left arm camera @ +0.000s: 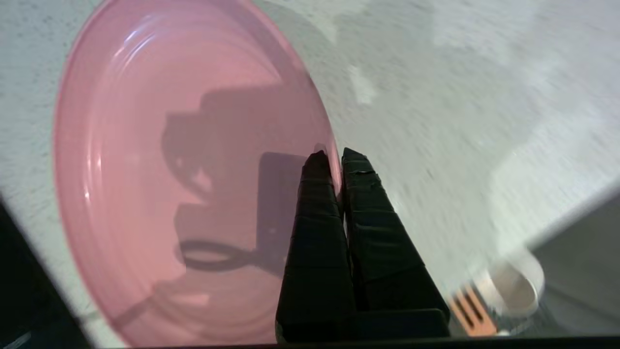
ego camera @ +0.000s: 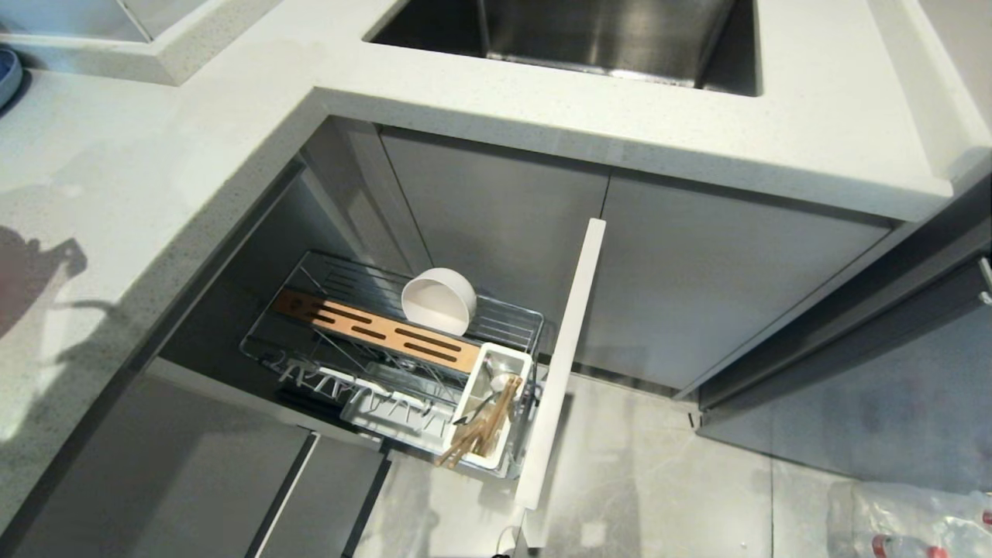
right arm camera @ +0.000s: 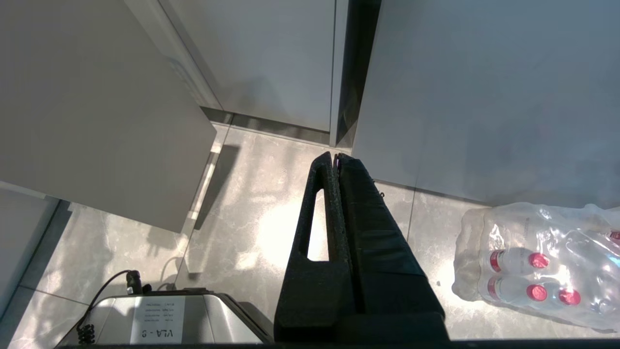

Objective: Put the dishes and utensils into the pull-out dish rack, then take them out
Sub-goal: Pick up the plate and place it in the cupboard

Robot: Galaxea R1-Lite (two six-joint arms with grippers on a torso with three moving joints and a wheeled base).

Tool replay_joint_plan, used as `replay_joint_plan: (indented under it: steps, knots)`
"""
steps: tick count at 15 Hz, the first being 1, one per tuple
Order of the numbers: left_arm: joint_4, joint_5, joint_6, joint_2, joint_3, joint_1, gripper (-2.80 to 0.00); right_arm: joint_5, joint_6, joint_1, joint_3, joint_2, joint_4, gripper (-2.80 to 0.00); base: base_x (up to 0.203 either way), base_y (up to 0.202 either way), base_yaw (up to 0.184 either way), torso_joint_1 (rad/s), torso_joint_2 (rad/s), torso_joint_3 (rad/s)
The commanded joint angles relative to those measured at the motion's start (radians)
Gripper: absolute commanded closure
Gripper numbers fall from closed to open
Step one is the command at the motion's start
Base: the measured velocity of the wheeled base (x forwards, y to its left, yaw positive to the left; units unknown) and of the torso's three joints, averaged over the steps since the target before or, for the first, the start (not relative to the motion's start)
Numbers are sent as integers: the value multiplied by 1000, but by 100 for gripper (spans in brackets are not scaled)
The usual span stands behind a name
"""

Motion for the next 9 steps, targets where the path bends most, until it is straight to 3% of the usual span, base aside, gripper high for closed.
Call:
replay_joint_plan:
  steps: [1, 5, 9]
  knots:
    - [34, 2, 19, -114, 1, -33, 0, 0, 0, 0, 2, 1, 0, 0, 0, 0, 0, 0, 0, 0]
    - [60, 3, 48, -263, 6, -164, 0, 0, 0, 0, 2, 1, 0, 0, 0, 0, 0, 0, 0, 0]
    - [12, 70, 32, -334, 44, -262, 0, 0, 0, 1, 2, 1, 0, 0, 0, 0, 0, 0, 0, 0]
